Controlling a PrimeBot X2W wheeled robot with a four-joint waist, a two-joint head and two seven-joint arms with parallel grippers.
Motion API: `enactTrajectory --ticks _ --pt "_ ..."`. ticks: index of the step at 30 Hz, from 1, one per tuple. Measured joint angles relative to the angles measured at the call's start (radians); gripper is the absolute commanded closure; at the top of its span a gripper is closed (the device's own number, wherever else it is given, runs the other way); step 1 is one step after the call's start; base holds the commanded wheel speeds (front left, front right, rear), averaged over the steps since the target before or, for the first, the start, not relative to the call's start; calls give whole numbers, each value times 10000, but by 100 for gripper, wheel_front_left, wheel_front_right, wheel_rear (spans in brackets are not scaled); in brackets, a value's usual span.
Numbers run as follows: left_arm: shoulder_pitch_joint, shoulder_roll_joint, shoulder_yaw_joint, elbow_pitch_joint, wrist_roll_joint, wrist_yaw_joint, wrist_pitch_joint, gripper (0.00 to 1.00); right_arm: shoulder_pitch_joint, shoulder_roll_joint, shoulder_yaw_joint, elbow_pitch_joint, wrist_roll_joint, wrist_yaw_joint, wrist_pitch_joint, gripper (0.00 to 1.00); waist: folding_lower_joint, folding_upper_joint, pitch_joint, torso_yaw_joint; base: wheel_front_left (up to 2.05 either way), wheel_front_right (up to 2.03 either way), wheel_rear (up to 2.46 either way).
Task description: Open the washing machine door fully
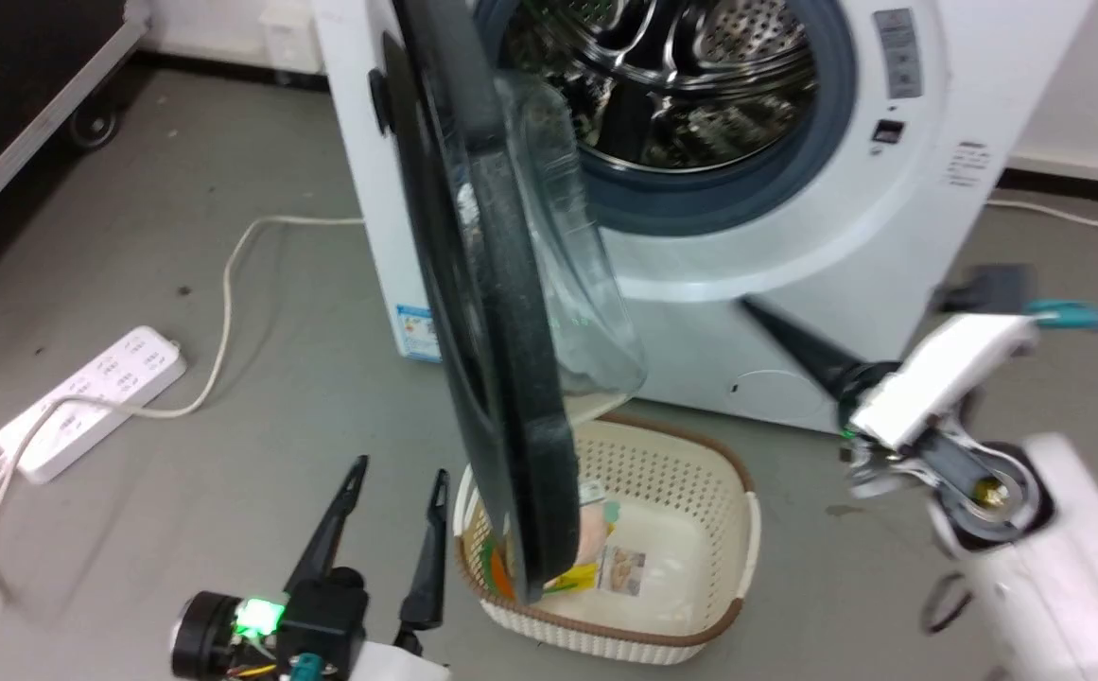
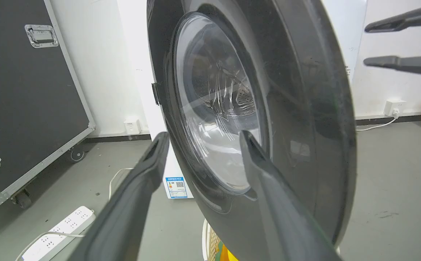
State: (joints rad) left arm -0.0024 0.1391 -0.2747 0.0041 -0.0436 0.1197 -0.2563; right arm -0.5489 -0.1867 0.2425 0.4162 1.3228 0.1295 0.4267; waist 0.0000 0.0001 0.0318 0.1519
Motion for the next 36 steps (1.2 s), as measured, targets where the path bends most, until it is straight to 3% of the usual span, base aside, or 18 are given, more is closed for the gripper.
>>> enactTrajectory --ticks 5,9,13,18,22,24,36 --pt "146 -29 441 -25 -190 -104 0 0 942 -1515 602 -1977 -3628 2 -3419 0 -1 0 -316 -430 0 0 0" --pt "252 -46 779 -52 -219 -251 0 0 1821 -2027 600 -2383 -6013 2 -5244 0 -1 0 -502 -800 0 0 0" --pt "401 -94 1037 -140 -217 -374 0 0 2997 -1737 -299 -2587 -8126 2 -6194 0 -1 0 -651 -1092 0 0 0" --pt "577 -169 1246 -180 -209 -554 0 0 4636 -301 -1939 -2963 -10445 2 -6596 0 0 0 -709 -1367 0 0 0" --pt "728 -251 1210 -82 -105 -742 0 0 5744 815 -2851 -3085 -11453 2 -6709 0 0 0 -725 -1425 0 0 0" --pt "817 -282 1197 -54 -69 -790 0 0 6101 1074 -3072 -3239 -11848 2 -6757 0 0 0 -735 -1417 0 0 0" --pt "1038 -357 1197 203 81 -874 0 0 6710 1304 -3093 -3614 -11890 2 -6840 0 0 0 -762 -1279 0 0 0"
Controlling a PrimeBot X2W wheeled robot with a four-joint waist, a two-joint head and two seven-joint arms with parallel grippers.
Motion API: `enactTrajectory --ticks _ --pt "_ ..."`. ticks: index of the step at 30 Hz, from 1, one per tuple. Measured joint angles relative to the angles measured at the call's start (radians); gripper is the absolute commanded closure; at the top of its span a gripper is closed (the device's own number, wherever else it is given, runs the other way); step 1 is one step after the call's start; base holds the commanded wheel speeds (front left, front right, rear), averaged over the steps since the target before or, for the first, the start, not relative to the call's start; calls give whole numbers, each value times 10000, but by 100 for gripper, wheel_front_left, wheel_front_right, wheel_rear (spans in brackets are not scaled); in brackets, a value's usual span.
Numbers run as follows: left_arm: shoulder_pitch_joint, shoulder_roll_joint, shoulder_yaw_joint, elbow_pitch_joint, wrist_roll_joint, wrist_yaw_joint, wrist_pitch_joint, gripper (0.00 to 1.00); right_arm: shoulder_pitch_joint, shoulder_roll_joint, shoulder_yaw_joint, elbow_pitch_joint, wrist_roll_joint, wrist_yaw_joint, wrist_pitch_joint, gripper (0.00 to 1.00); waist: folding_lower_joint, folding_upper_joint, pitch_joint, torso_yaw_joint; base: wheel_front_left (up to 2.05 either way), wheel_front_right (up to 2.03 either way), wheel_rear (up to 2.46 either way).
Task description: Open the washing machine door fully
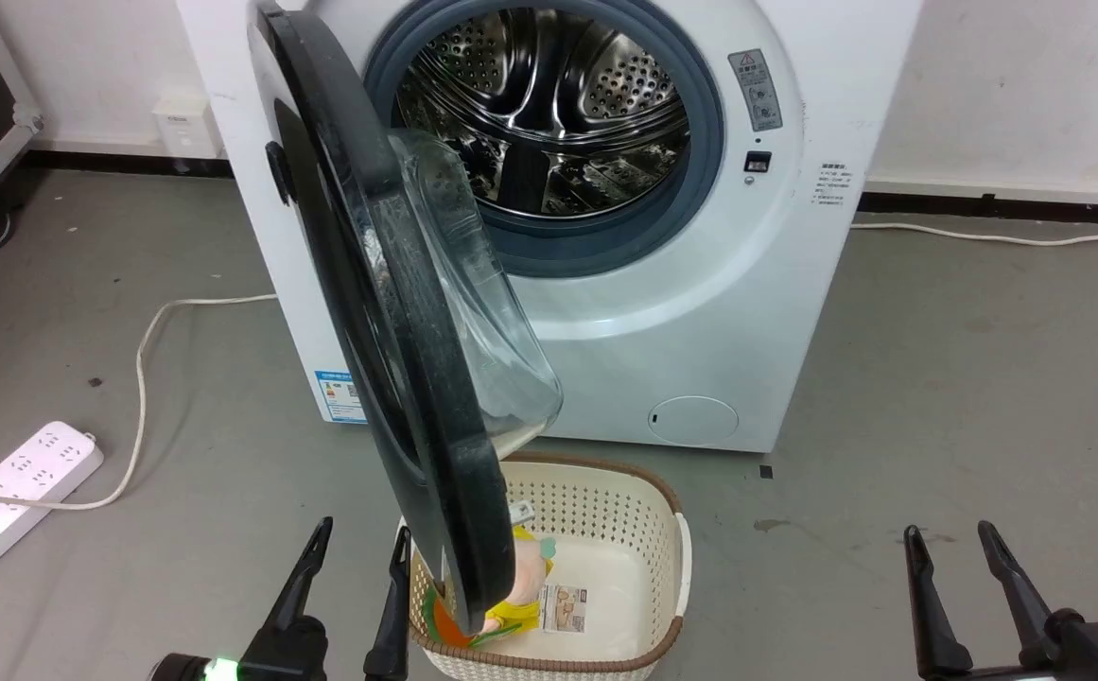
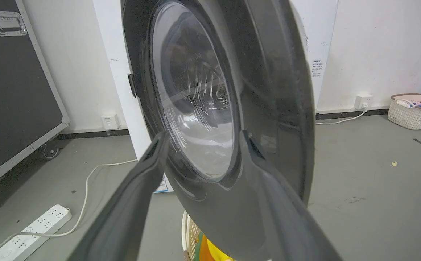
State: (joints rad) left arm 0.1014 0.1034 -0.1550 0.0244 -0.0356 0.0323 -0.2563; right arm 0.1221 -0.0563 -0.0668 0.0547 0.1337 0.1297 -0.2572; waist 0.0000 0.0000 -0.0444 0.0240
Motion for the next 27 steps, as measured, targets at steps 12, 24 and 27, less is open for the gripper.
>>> enactTrajectory --ticks 12,24,27 --pt "-316 -155 581 -1141 -111 -42 0 100 -5 13 -59 -56 -10 0 0 0 0 0 58 33 0 0 0" --pt "-2150 -341 1377 -4370 -291 173 -13 100 -36 17 -90 -59 -205 0 -2 0 0 0 153 -77 0 0 0" --pt "-2361 -362 874 -4305 -251 -82 -13 100 -37 17 -21 -42 -261 0 -2 0 0 0 166 -148 0 0 0"
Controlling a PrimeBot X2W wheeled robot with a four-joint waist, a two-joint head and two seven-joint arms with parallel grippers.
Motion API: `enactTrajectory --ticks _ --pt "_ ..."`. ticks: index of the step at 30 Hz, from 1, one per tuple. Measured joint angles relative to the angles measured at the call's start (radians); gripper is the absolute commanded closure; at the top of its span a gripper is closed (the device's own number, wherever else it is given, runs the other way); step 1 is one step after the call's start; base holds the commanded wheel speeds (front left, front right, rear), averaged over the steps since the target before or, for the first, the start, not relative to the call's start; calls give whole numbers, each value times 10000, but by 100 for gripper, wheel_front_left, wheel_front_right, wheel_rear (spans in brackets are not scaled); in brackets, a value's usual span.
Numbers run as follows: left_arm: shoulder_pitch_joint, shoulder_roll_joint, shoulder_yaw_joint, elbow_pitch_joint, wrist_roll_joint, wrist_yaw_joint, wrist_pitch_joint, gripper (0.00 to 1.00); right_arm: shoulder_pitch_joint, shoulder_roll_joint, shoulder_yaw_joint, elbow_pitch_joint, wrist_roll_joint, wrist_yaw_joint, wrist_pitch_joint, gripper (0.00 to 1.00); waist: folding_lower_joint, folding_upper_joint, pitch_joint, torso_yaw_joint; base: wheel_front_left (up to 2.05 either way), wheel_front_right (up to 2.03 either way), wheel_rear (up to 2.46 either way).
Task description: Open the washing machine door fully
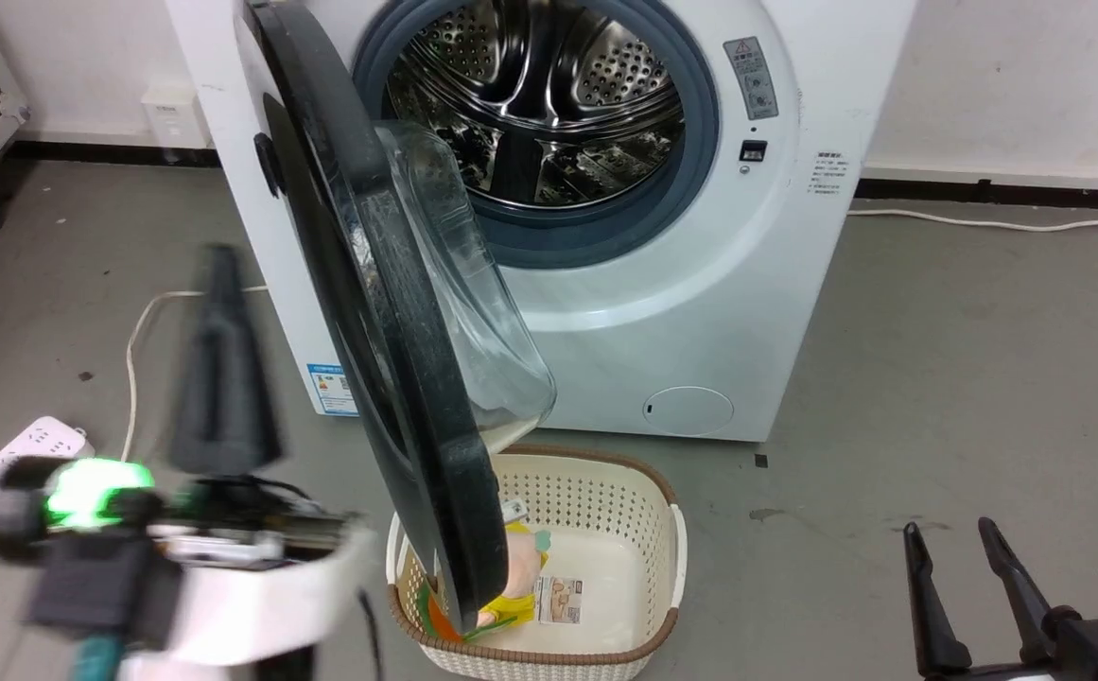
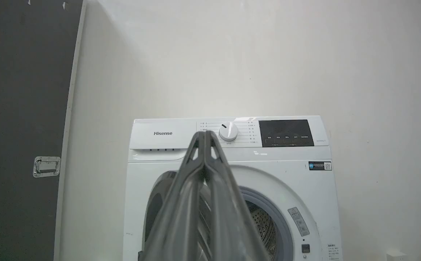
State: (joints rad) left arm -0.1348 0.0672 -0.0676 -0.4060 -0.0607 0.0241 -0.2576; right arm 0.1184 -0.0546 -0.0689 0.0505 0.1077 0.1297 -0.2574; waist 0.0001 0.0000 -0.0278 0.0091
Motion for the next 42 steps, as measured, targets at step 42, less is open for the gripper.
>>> enactTrajectory --ticks 42 --pt "716 443 -2180 5246 -1206 84 1342 100 -84 17 196 633 242 0 0 0 -1 0 442 2532 0 0 0"
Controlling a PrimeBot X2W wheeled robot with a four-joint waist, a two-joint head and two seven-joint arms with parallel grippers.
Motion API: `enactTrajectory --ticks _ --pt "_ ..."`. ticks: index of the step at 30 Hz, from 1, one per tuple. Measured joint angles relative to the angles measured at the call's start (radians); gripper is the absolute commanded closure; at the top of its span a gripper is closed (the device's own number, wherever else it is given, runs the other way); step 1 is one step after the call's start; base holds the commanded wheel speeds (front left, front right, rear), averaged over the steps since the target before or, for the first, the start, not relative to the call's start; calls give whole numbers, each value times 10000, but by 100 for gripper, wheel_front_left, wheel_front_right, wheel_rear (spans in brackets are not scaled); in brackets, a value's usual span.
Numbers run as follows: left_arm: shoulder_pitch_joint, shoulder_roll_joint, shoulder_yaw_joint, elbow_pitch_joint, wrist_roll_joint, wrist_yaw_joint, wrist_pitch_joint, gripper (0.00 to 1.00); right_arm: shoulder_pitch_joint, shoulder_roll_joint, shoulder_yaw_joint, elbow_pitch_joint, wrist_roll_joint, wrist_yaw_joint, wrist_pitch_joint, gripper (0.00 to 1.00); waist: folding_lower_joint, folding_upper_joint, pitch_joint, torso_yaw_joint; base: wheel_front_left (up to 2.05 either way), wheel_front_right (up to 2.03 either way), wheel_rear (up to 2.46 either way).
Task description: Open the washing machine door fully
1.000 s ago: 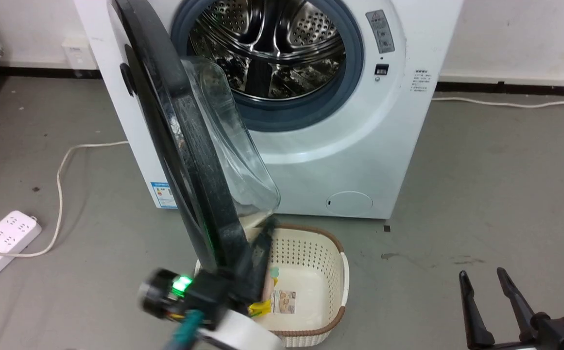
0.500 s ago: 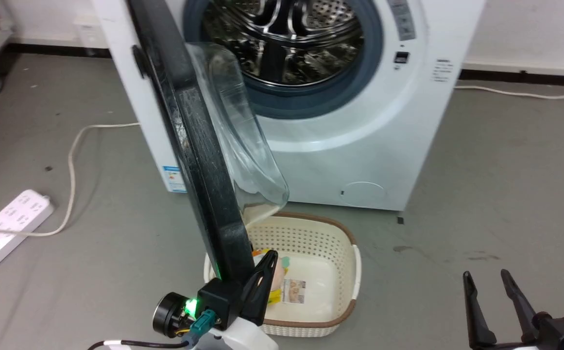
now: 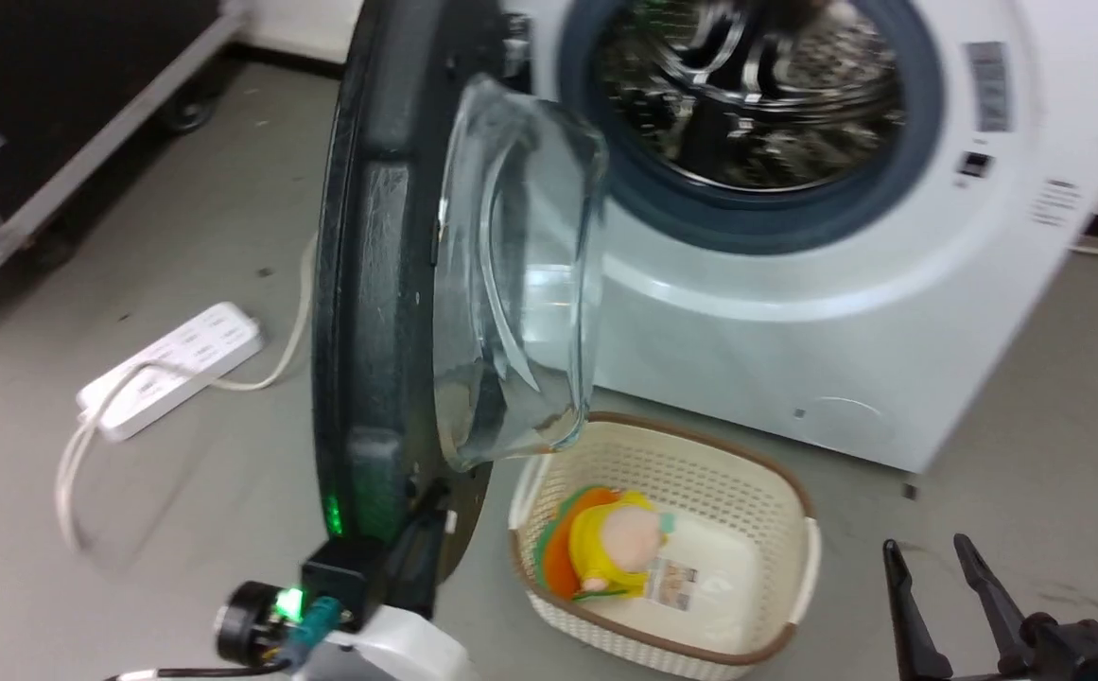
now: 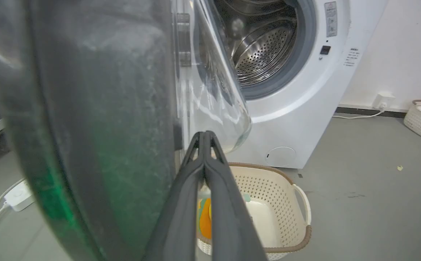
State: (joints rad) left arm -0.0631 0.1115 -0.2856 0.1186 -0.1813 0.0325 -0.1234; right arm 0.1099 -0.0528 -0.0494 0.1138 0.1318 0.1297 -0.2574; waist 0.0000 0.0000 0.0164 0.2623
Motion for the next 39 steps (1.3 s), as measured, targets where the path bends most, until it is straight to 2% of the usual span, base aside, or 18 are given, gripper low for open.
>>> enactTrajectory --ticks 4,7,13,14,15,16,17,18,19,23,27,32,39 --pt "-42 180 322 -109 -136 81 19 100 -16 2 35 13 -19 0 0 0 0 0 122 420 0 0 0" --pt "-438 550 874 -40 -408 130 82 100 -255 4 138 2 -238 0 0 0 0 -1 569 756 0 0 0" --pt "-1302 1068 1620 456 -721 113 -6 100 -630 6 201 -69 -640 0 13 0 1 0 1310 996 0 0 0" --pt "-1708 1346 1981 685 -867 111 -61 100 -793 6 186 -167 -767 2 94 0 2 0 1625 1043 0 0 0" --pt "-1708 1346 1981 685 -867 111 -61 100 -793 6 186 -167 -767 2 94 0 2 0 1625 1043 0 0 0" --pt "-2096 1661 2337 980 -1001 113 -113 100 -913 6 153 -276 -905 2 157 0 2 0 1932 1068 0 0 0" --pt "-2096 1661 2337 980 -1001 113 -113 100 -913 6 153 -276 -905 2 157 0 2 0 1932 1068 0 0 0" --pt "-2482 2000 2711 1319 -1174 86 -186 100 -989 6 100 -380 -1060 2 253 0 2 0 2226 1081 0 0 0" --pt "-2482 2000 2711 1319 -1174 86 -186 100 -989 6 100 -380 -1060 2 253 0 2 0 2226 1081 0 0 0" --pt "-3381 2851 3386 2362 -1440 -21 -389 100 -1001 6 -21 -640 -1277 2 451 0 2 0 2830 1033 0 0 0" --pt "-4003 3289 3618 3124 -1567 -205 -600 100 -1217 6 -138 -938 -1329 2 577 0 2 0 3172 907 0 0 0" --pt "-4450 3471 3567 3847 -1534 -349 -755 100 -1296 0 -221 -1127 -1356 2 679 0 2 0 3361 816 0 0 0" --pt "-4509 3290 3020 4222 -1078 -351 -1156 100 -1323 2 -291 -1089 -1310 2 602 0 0 0 2892 719 0 0 0"
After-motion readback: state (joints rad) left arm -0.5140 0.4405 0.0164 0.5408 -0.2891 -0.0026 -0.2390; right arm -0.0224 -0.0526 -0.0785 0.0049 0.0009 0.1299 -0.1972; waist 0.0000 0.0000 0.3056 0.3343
